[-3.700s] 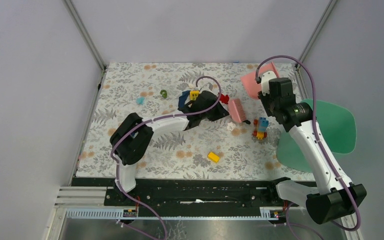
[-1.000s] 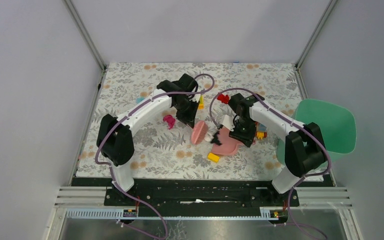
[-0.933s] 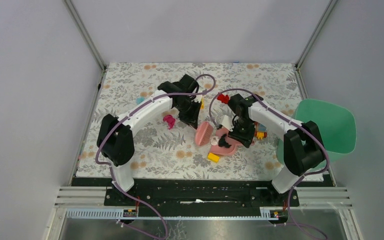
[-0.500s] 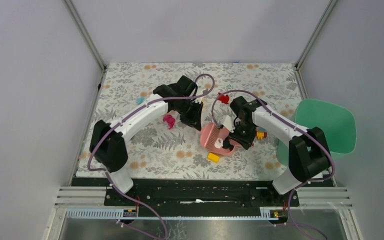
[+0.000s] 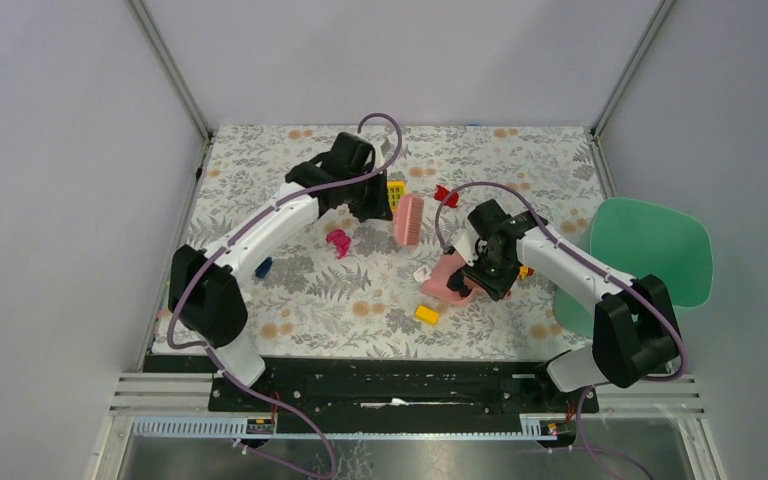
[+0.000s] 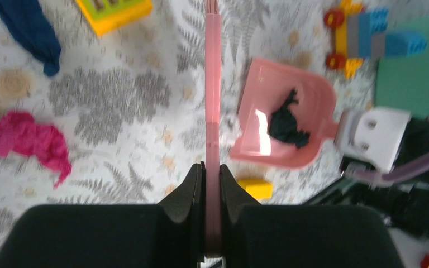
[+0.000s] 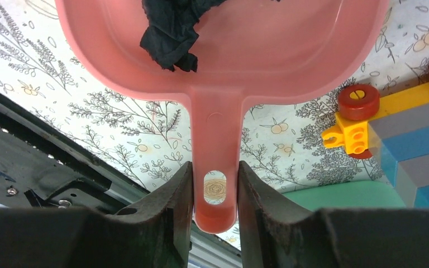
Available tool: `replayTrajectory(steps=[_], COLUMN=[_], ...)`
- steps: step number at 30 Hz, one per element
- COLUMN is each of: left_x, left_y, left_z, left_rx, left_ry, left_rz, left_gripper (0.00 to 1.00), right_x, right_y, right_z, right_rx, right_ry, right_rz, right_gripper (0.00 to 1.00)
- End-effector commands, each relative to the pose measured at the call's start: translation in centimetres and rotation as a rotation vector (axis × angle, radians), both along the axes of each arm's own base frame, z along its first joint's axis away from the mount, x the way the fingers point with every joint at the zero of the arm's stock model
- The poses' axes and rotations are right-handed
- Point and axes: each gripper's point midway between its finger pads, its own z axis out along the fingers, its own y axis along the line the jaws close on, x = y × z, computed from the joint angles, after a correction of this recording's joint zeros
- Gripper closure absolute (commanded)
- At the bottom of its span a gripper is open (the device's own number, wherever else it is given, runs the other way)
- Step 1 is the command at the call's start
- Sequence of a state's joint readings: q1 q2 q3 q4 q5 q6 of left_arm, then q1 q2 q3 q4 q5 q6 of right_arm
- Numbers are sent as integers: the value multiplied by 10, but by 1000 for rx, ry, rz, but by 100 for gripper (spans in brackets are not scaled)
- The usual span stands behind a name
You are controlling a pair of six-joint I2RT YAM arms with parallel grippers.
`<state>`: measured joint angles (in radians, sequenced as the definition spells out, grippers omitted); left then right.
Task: Sweep away the paper scraps from the table
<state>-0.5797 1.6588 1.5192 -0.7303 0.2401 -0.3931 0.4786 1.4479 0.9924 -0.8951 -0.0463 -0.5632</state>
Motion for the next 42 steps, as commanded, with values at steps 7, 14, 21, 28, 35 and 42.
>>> replayTrajectory(steps=[7,14,21,28,35,42], left_x=[130,181,180,124,37,-30], left_y=[-79,-133,-118,-79,-39,5], left_z=[32,-8,-49,-50,-65,-80], left_rx=[-485,-705,-745,-691,-587,-526], left_ry=[-154,60,215,202,178,204], left_rz=[363,488,731,775,757,767], left_gripper=[100,100,100,100,100,100], right_x=[-3,-18,-21,-17,-7,-5], right_y=[-16,-19,-21,-24,-14,-14], right_z=[9,10,11,7,13,16], right_rx=[-26,-13,-13,-52,-24,-30], right_ry=[-53,-38,-40,-22,-25,-22], right_rz=[-152,-179,-175,-176,-174,-165], right_gripper=[100,100,100,100,100,100])
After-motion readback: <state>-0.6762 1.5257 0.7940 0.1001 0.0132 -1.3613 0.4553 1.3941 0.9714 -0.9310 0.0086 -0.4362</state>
